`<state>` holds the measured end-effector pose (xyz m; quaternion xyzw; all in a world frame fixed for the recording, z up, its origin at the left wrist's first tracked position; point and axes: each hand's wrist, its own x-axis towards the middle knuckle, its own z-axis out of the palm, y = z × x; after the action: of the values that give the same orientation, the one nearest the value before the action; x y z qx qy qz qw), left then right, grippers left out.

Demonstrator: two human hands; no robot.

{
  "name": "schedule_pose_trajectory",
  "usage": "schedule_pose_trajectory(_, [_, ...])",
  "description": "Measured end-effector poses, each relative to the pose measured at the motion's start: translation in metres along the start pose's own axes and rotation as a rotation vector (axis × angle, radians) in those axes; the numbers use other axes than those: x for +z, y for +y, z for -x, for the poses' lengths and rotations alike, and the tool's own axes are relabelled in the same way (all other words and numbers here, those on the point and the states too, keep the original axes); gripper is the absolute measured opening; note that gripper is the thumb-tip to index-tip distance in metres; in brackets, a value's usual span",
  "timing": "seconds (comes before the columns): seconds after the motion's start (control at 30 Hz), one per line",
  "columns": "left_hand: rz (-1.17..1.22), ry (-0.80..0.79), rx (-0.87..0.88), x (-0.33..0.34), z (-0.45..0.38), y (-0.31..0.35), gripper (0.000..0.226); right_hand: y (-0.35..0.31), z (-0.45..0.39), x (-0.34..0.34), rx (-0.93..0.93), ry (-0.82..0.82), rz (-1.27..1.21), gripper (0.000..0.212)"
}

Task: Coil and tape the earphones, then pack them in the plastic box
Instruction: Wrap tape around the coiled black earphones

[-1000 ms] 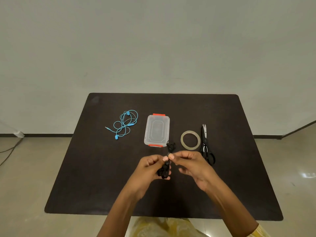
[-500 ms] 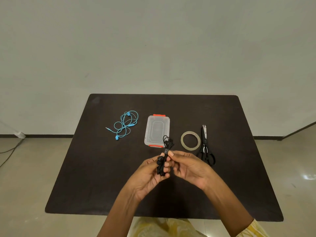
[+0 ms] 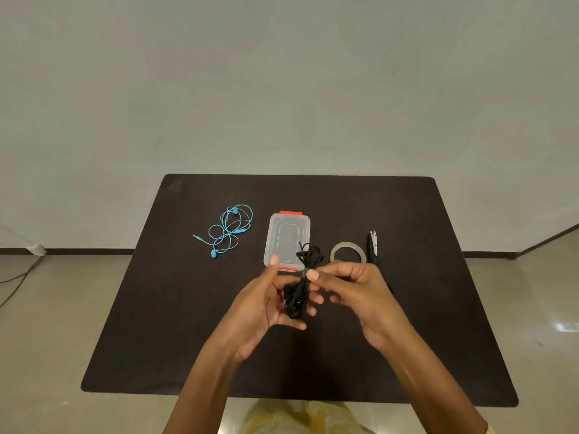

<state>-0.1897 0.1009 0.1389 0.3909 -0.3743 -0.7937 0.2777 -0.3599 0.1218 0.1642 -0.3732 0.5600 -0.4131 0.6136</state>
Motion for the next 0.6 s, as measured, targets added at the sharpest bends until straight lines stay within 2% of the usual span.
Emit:
schedule_pose_trajectory(0.07, [-0.101, -0.002, 0.08, 0.005, 0.004, 0.006, 0.045, -0.006, 0.005, 0.001, -0.071, 0.037, 0.043, 0.021])
schedule_pose_trajectory(0.17, [-0.082, -0.015, 0.158, 0.013, 0.009, 0.013, 0.026, -0.015, 0.01, -0.001, -0.027, -0.051, -0.05, 0.025])
schedule_pose_trajectory(0.47, [0.091, -0.156, 0.118, 0.021, 0.014, 0.016, 0.027, -0.027, 0.011, -0.004, 0.163, -0.306, -0.227, 0.009])
schedule_pose_trajectory(0.6, [0.116, -0.193, 0.096, 0.018, 0.016, 0.015, 0.029, -0.024, 0.01, -0.004, 0.151, -0.327, -0.215, 0.011])
